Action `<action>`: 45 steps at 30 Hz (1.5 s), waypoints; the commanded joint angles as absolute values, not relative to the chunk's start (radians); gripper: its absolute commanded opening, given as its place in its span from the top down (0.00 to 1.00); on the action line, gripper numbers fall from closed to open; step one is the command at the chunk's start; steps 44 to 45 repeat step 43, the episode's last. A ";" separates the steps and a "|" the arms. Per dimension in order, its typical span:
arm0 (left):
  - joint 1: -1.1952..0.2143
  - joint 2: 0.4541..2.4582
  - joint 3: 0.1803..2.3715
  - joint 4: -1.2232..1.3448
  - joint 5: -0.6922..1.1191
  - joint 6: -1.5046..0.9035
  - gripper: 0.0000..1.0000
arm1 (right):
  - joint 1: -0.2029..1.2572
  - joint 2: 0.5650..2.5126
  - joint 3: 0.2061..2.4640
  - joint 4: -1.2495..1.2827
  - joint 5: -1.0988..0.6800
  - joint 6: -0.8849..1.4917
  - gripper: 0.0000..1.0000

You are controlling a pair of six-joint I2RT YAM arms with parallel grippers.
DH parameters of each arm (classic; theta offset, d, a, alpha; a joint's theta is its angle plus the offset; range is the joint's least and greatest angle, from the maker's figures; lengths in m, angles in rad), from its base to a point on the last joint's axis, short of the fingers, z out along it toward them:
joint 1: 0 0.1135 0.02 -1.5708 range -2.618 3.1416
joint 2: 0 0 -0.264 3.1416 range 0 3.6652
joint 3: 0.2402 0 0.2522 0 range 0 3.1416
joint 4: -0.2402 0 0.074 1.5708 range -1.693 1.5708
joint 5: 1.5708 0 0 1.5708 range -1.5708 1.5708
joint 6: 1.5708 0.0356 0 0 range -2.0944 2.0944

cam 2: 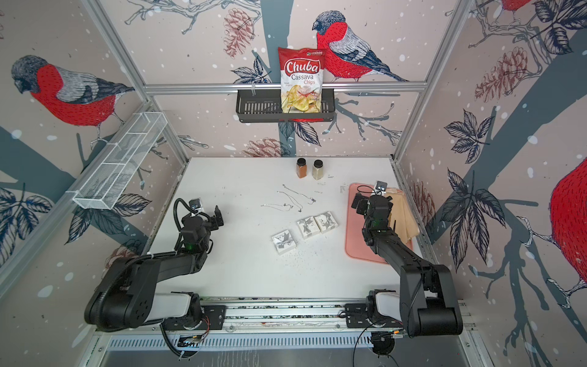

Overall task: Take the necklace out of the lift-off lid jewelry box
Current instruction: Reset both arms

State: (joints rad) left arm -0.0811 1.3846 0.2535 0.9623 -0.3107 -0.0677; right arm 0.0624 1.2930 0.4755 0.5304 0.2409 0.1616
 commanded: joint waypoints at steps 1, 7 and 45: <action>-0.073 1.453 0.246 1.163 -0.282 -0.034 0.03 | 0.037 1.329 0.419 0.762 0.307 0.168 0.00; -0.070 1.502 0.251 1.180 -0.281 -0.039 0.03 | 0.024 1.398 0.312 0.983 0.313 0.133 0.00; -0.055 1.506 0.281 1.129 -0.232 -0.040 0.03 | 0.023 1.500 0.234 1.199 0.198 0.088 0.00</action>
